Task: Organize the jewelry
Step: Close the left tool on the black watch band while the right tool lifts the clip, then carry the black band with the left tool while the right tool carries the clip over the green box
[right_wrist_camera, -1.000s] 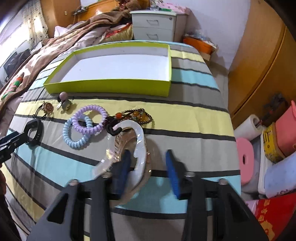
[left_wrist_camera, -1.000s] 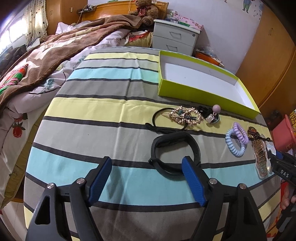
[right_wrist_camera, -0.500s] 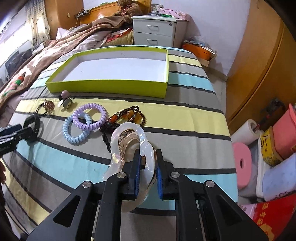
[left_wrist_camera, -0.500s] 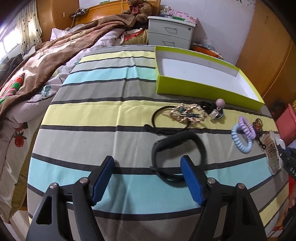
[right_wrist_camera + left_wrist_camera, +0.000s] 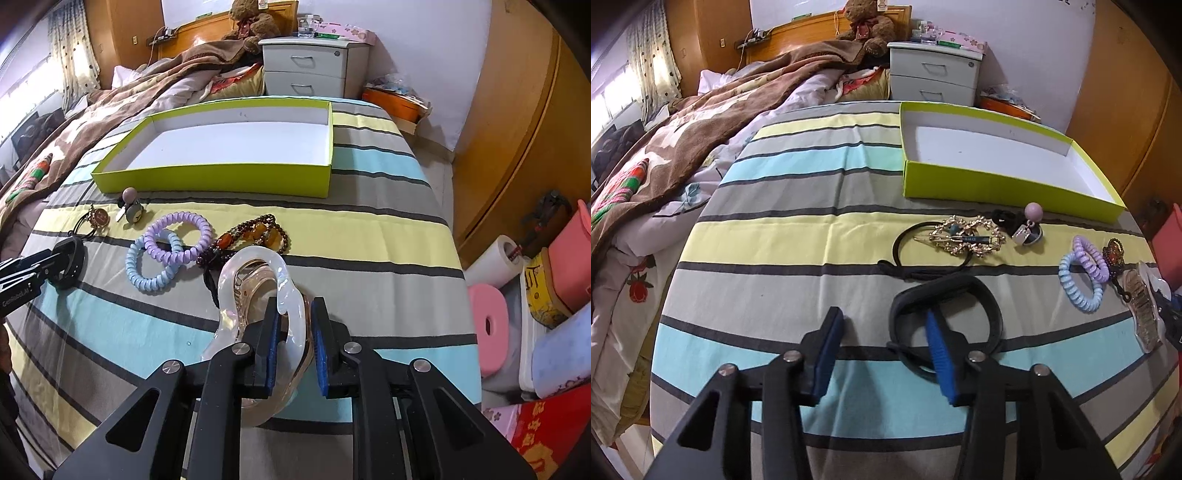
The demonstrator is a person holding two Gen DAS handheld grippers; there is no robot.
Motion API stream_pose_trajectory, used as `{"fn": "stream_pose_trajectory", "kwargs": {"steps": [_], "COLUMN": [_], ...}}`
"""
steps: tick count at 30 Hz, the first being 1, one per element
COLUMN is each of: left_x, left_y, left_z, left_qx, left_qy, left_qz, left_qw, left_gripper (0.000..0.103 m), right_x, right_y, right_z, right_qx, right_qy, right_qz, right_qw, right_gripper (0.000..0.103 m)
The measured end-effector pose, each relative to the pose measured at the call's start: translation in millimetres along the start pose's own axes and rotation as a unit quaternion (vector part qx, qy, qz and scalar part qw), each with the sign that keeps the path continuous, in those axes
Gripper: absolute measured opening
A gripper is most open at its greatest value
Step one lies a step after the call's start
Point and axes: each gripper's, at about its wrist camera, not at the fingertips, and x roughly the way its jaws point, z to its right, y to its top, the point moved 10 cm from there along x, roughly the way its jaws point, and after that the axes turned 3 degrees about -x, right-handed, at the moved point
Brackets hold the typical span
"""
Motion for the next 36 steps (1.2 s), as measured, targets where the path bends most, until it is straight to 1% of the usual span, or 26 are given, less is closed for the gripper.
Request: {"fn": "stream_pose_trajectory", "kwargs": {"steps": [1,3,5,10,12,19,24,32,36], "left_x": [-0.9,-2.5,-3.3,-6.1,-9.9,-24.9,-30.4,-43.9,-48.5], "left_y": [0.1,0.7,0.9,0.9,0.7,7.8,9.1,21.3,33.7], "left_z": [2.0,4.9,6.9,6.1,6.7,9.8,9.5,9.2,10.3], "left_qx": [0.002,0.004,0.007,-0.005,-0.009,-0.015,-0.018,-0.025,-0.029], "left_qy": [-0.002,-0.007,-0.006,-0.016,-0.021,-0.038,-0.047,-0.051,-0.058], "left_qz": [0.002,0.005,0.007,0.009,0.012,0.028,0.031,0.045,0.051], "left_qw": [1.0,1.0,0.9999,0.9998,0.9997,0.9988,0.9983,0.9973,0.9966], "left_gripper": [0.037,0.023,0.021,0.019,0.017,0.016,0.016,0.016,0.016], "right_x": [-0.3,-1.1,-2.4,-5.0,-6.7,-18.5,-27.3,-40.5,-46.4], "right_y": [-0.2,-1.1,-1.8,-3.2,-3.0,1.1,4.7,22.0,35.6], "right_z": [0.2,1.2,1.9,2.4,3.0,6.1,3.2,1.6,2.9], "right_qx": [0.001,0.004,0.007,0.013,0.016,0.025,0.021,0.019,0.017], "right_qy": [0.001,0.001,0.002,0.005,0.007,0.01,0.01,0.011,0.009], "right_qz": [0.001,0.004,0.008,0.015,0.019,0.035,0.045,0.06,0.069], "right_qw": [1.0,1.0,1.0,1.0,1.0,0.999,0.999,0.998,0.997], "right_gripper": [0.017,0.017,0.016,0.016,0.016,0.016,0.016,0.016,0.016]}}
